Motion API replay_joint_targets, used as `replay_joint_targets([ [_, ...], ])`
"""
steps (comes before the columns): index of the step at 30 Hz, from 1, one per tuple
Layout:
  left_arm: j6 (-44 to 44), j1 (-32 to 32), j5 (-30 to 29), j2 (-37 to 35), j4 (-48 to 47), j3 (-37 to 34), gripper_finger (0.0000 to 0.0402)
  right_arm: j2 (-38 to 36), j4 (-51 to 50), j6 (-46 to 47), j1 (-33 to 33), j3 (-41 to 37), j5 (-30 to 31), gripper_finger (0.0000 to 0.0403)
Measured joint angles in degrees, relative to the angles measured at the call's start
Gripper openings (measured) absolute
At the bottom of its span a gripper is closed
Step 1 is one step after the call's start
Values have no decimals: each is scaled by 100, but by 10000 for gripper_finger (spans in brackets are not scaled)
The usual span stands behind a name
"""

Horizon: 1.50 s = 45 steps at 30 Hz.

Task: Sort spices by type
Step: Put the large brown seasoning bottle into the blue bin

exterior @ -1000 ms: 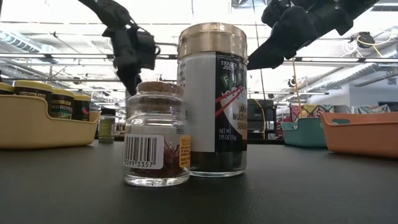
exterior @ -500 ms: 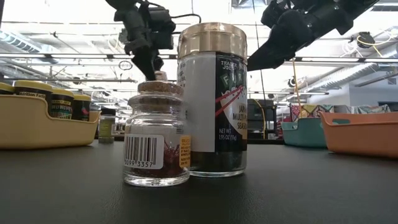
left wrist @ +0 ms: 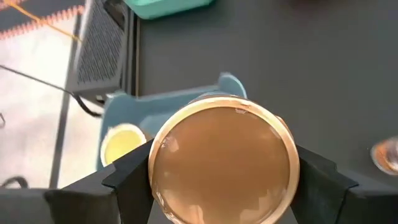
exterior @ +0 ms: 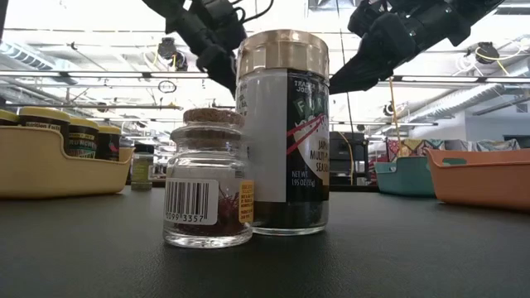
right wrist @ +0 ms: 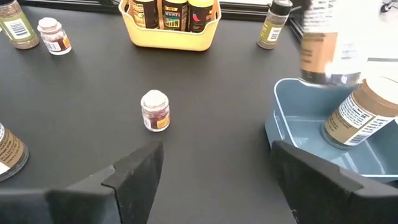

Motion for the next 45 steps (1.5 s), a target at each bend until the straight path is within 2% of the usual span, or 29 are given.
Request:
replay_joint_targets([
  [6, 3, 31, 32, 448, 589, 2, 288, 0, 16, -68, -48, 0, 3, 293],
  [14, -18, 31, 81, 1089, 243, 420, 288, 2, -22, 0, -90, 0, 9, 293],
  [23, -168, 39, 29, 1587, 190, 424, 288, 2, -22, 20, -90, 0, 2, 293],
  [33, -168, 50, -426, 1603, 89, 424, 288, 2, 39, 194, -85, -2, 0, 293],
  [45, -172, 20, -445, 1603, -187, 422, 295, 2, 79, 249, -85, -4, 0, 293],
])
